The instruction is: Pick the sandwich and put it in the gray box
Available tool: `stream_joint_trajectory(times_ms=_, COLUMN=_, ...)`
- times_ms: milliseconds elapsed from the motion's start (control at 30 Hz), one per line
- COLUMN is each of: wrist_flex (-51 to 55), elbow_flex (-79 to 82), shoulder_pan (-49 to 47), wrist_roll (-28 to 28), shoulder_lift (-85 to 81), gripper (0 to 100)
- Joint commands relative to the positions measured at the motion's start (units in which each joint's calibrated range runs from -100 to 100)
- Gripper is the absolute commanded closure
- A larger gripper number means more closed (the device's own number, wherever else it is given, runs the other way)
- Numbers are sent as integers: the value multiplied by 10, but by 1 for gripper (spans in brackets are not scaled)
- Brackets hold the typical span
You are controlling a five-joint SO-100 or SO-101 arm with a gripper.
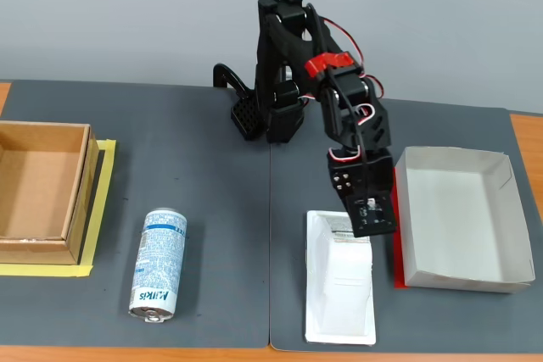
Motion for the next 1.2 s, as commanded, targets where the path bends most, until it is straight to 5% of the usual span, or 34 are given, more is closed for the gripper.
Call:
stream_joint_trajectory(times_ms=0, wrist_flex=20, elbow_flex=-75, shoulder_pan=-5, wrist_roll=-3, shoulder_lift=21, gripper=98)
stream_joint_trajectory(times_ms=1167, wrist_flex=99, elbow_flex=-86, shoulder_pan=45, wrist_roll=-57, shoulder_lift=59, gripper=92)
